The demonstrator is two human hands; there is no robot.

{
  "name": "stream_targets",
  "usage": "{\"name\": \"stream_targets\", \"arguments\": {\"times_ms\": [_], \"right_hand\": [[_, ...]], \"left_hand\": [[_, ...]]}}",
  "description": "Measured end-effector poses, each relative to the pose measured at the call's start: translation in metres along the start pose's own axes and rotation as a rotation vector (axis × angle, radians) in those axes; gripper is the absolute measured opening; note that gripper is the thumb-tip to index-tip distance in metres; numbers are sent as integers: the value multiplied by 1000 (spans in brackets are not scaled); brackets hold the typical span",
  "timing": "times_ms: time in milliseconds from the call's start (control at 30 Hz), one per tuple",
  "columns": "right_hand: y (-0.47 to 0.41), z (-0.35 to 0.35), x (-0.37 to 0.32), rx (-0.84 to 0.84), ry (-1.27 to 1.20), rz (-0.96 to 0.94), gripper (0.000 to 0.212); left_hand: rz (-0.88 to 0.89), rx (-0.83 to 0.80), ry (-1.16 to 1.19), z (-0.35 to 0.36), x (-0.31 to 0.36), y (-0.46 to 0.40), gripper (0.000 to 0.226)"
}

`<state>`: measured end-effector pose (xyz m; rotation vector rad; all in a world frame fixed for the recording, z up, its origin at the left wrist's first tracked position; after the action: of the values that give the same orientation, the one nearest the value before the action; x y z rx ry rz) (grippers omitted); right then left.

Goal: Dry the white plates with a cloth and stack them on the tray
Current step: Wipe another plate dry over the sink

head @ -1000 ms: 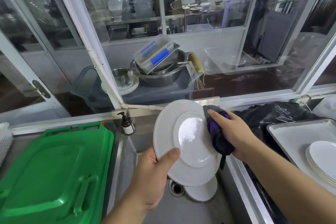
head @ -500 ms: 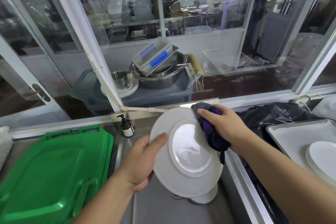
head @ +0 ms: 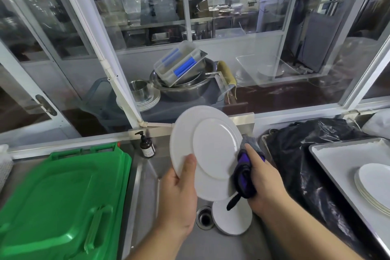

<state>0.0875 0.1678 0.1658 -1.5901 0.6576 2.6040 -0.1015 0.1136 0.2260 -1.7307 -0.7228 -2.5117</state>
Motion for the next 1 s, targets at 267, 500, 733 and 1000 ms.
{"name": "stream_targets", "arguments": {"times_ms": [267,500,733,1000], "right_hand": [[-19,-8,-37,-115,195,-91,31],[-18,15,-79,-272,413,-256,23],[-20,12,-62,-154,298,-220,28],[-7,8,-11,9,-3,-43,31]], "left_hand": [[-325,-184,-9,-16,-3,-25,52],[-277,-183,-194,-19,13,-33,55],[-105,-108,-115,-14,23,-23,44],[15,11,26,-2,15,-10,27]]}}
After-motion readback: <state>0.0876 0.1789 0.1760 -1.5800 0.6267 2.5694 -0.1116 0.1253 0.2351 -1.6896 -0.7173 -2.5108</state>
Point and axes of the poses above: each hand's wrist, its own y-axis away from the middle knuckle, its own z-axis out of the palm, x = y × z, the point moved 8 cm from there along -y, towards the middle knuckle, and after that the axes turned 12 degrees about -z, right-handed, at the moved point
